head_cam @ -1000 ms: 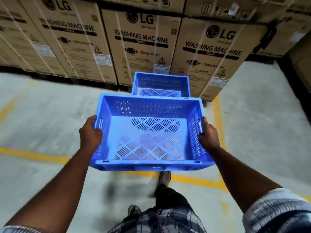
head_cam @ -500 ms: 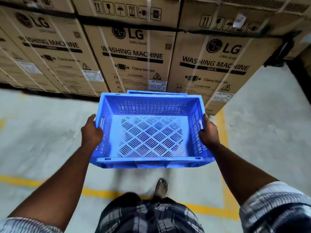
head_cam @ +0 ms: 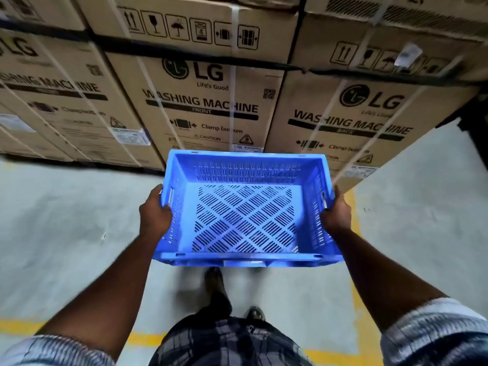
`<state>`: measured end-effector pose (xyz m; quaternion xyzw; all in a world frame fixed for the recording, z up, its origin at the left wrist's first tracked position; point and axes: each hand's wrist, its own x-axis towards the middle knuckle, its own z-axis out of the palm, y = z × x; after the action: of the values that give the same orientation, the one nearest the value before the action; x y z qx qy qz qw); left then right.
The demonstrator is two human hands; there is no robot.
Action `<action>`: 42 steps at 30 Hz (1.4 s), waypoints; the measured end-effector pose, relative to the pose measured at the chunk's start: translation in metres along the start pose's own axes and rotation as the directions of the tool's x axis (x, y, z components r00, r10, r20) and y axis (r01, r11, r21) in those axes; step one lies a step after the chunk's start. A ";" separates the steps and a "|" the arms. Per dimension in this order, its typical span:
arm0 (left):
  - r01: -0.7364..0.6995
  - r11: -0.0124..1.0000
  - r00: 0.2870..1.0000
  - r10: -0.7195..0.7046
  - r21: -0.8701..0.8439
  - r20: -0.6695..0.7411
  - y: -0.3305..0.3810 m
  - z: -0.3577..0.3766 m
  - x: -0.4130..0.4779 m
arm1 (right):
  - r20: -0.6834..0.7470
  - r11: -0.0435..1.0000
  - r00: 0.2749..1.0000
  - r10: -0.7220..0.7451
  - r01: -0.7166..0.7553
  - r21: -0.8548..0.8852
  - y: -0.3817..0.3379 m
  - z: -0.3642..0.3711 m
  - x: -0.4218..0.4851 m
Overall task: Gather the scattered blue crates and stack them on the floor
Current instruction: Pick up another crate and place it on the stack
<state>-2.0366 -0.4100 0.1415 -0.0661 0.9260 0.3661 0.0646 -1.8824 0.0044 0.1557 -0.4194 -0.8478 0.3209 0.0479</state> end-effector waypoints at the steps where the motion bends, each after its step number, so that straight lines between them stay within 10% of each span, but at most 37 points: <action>1: 0.003 1.000 1.000 -0.003 -0.015 0.018 0.002 0.004 0.014 | -0.006 1.000 1.000 0.023 -0.023 -0.002 -0.007 0.003 0.011; 18: -0.118 0.991 0.986 0.110 0.055 0.129 0.020 0.068 0.144 | 0.065 0.987 0.986 0.155 -0.157 0.018 -0.044 0.064 0.141; 42: -0.033 0.935 0.973 -0.051 0.354 0.226 -0.015 0.086 0.039 | 0.326 0.948 0.941 -0.094 0.184 -0.259 0.047 0.052 0.084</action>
<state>-2.0658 -0.3646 0.0624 -0.0145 0.9626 0.1975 0.1847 -1.9228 0.0616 0.0717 -0.3050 -0.9099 0.2524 -0.1237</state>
